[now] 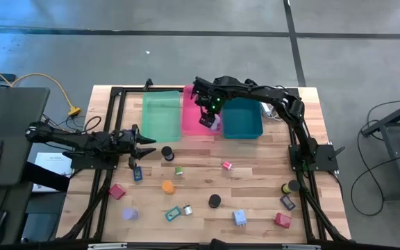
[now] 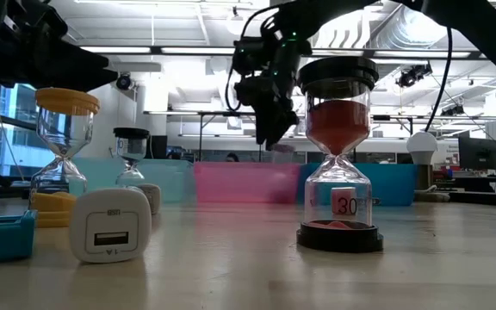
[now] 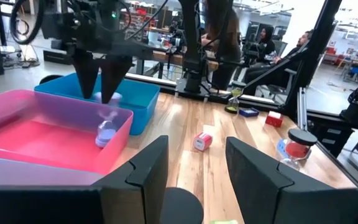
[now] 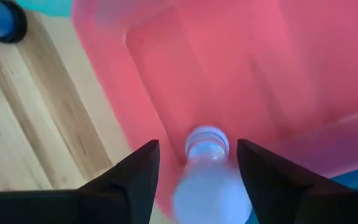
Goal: Pick & Place Office items
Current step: Put the pink charger adapter into the blue bin
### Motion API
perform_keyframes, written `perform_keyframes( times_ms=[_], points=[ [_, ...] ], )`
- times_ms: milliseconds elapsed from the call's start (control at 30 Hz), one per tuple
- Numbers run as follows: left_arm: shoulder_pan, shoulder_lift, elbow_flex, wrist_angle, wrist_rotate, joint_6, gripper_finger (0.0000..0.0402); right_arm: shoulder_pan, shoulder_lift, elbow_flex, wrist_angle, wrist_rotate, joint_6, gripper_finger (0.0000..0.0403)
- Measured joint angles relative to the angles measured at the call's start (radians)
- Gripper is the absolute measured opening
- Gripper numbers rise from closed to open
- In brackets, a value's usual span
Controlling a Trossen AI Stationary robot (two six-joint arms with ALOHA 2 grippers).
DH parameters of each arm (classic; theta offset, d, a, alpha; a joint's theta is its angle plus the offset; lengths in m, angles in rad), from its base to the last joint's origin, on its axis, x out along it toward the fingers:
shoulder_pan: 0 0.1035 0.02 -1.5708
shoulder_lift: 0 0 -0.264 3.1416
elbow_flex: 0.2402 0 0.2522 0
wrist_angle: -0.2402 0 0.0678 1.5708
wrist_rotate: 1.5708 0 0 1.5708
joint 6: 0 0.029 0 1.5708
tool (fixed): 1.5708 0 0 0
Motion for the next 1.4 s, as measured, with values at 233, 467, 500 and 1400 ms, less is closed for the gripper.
perform_keyframes(
  times_ms=[233, 467, 500, 1400],
  points=[
    [0.0, 0.033, 0.0, -0.001, -0.001, 0.0, 0.0156, 0.004, -0.026, 0.0, 0.064, 0.054, -0.043, 0.0203],
    [0.0, 0.039, 0.0, 0.007, -0.001, 0.0, 0.0156, 0.023, -0.138, 0.021, 0.036, 0.123, -0.052, 0.0208],
    [0.0, 0.039, 0.0, 0.01, -0.001, 0.0, 0.0156, 0.027, -0.165, 0.021, 0.03, 0.119, -0.052, 0.0208],
    [0.0, 0.041, 0.0, 0.008, 0.0, -0.031, 0.0156, 0.532, -0.387, -0.117, -0.388, 0.32, 0.309, 0.0205]
  ],
)
